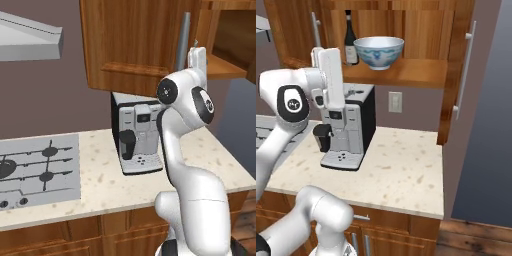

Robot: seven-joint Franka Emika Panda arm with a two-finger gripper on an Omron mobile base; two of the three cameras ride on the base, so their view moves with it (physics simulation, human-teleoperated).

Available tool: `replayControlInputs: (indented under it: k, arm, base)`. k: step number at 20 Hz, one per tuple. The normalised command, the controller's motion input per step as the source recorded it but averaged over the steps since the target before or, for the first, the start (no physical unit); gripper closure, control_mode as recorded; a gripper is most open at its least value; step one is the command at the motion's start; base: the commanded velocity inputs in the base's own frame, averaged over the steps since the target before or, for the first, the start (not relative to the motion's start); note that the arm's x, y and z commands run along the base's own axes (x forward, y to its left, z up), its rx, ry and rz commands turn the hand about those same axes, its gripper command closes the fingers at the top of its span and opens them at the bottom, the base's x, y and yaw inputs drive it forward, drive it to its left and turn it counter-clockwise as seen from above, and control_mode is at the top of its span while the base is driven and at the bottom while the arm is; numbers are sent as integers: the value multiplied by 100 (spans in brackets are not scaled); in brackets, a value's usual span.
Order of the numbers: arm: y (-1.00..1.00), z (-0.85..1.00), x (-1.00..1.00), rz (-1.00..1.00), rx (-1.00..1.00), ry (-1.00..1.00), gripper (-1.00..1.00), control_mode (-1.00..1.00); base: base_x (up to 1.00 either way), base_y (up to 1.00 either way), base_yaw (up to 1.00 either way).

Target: Pick the mug and place it in the sink. Pick the bowl and place it in the open cabinet and then close the cabinet.

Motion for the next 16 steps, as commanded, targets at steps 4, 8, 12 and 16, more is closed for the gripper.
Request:
replayControlInputs:
  k: [4,8,12,16]
  arm:
    - [31,-24,100,-3,-14,30,-100,-100]
    - [18,-21,100,-4,-13,32,-100,-100]
    - [16,-22,100,-7,-16,31,-100,-100]
    - [40,-39,100,-9,-23,34,-100,-100]
  base:
    - [0,0,0]
    - [0,0,0]
    - [0,0,0]
    - [0,0,0]
